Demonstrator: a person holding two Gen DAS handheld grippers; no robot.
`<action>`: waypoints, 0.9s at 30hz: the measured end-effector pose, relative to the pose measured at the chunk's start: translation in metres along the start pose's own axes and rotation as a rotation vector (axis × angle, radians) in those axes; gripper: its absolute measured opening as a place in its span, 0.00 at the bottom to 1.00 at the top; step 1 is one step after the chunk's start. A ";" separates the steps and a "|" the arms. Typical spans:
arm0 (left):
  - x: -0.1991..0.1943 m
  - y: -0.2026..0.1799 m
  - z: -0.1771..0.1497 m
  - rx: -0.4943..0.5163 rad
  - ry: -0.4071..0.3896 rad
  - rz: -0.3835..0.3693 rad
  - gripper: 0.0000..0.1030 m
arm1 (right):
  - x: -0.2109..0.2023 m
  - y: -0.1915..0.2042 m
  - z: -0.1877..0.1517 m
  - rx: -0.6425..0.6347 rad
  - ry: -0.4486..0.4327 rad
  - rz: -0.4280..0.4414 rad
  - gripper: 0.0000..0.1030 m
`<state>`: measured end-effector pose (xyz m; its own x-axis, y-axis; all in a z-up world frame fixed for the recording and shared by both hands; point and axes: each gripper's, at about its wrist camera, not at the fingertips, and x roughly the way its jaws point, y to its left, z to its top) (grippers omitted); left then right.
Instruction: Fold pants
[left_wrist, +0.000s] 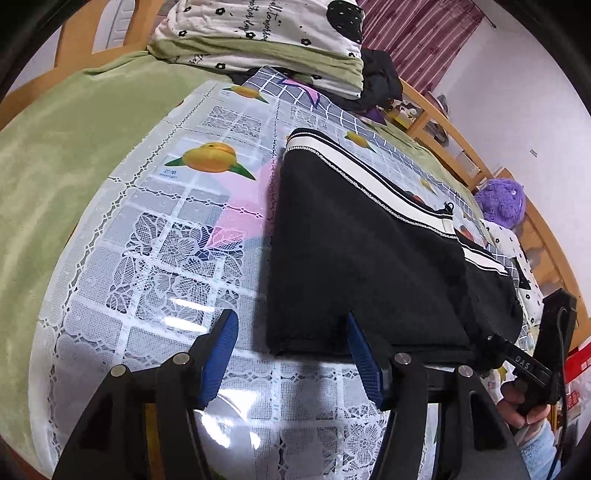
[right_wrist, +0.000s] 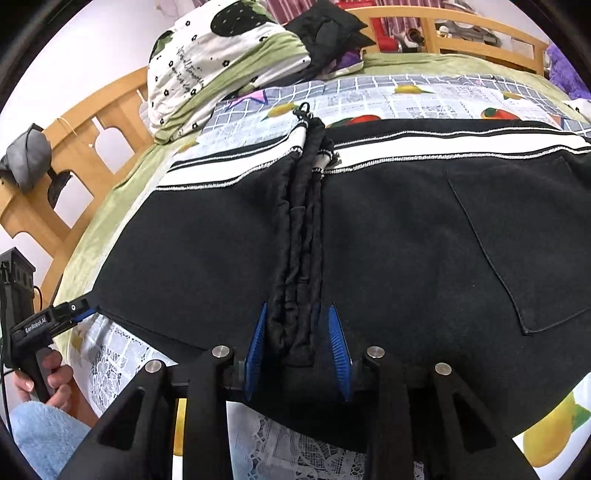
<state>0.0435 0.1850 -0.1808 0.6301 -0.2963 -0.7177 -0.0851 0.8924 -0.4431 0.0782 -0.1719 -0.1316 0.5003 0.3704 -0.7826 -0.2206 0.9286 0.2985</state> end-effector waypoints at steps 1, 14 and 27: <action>0.000 0.000 0.000 -0.002 -0.001 0.003 0.56 | -0.003 -0.002 -0.003 0.001 -0.009 -0.001 0.33; 0.006 0.014 0.000 -0.131 0.019 -0.155 0.55 | -0.041 -0.021 0.009 -0.002 0.002 0.020 0.33; -0.021 -0.083 0.044 0.043 -0.060 0.033 0.13 | -0.124 -0.105 0.012 0.082 -0.097 -0.177 0.33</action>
<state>0.0712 0.1325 -0.1055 0.6727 -0.2466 -0.6976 -0.0744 0.9155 -0.3954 0.0492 -0.3149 -0.0597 0.6039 0.1985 -0.7719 -0.0556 0.9766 0.2077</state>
